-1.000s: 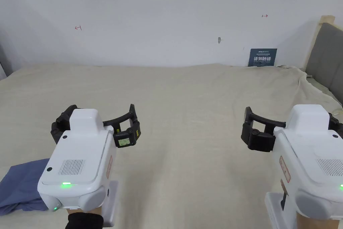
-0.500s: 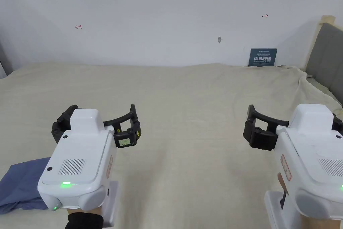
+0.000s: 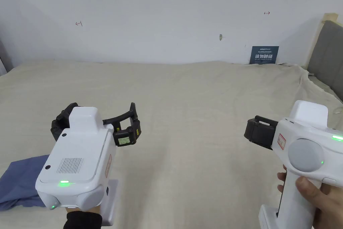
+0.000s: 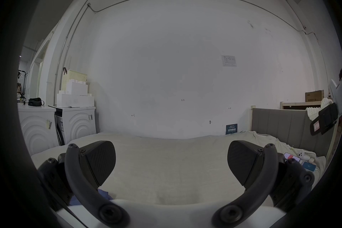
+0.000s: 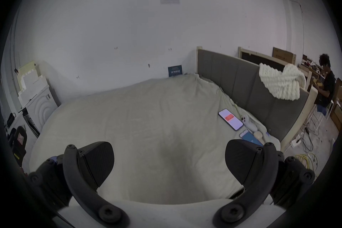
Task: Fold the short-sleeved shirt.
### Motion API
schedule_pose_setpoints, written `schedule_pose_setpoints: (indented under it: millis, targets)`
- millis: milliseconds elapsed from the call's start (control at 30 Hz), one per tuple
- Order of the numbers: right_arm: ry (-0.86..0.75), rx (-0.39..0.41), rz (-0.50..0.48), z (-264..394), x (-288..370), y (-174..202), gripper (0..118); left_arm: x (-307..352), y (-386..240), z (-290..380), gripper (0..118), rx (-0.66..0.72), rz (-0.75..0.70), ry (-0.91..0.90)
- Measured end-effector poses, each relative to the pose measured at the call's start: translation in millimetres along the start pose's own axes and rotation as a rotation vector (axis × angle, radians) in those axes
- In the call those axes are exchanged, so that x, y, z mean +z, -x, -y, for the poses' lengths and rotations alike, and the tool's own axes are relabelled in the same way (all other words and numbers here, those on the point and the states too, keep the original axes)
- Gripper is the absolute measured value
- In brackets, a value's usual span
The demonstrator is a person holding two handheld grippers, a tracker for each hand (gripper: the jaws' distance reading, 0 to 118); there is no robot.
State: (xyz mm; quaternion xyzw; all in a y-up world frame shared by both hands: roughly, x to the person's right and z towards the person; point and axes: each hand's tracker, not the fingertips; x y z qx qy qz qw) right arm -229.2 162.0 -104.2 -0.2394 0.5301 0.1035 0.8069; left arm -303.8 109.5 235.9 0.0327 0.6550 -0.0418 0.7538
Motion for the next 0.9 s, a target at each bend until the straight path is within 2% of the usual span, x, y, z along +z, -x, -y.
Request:
schedule_pose_setpoints:
  millis: [267, 467, 633, 767, 900]
  targets:
    - [0.023, -0.018, -0.005, 2.1, -1.9, 3.5, 116, 0.0, -0.5, 0.3, 118, -0.006, 0.003, 0.001]
    - [-0.054, 0.041, 0.017, 3.5, -0.2, 7.6, 116, -0.1, 0.0, -0.2, 118, -0.006, 0.002, 0.0]
    - [-0.043, 0.013, 0.011, 1.9, -1.8, 5.1, 116, 0.3, -0.5, -0.6, 118, -0.007, 0.005, -0.002]
    - [-0.175, 0.078, -0.043, 6.9, 1.5, 2.5, 116, 0.8, -0.8, -0.8, 118, -0.012, 0.005, -0.004]
    - [-0.335, 0.093, -0.119, 15.3, 9.5, -3.4, 117, 1.6, -1.4, -1.0, 118, -0.011, 0.002, -0.004]
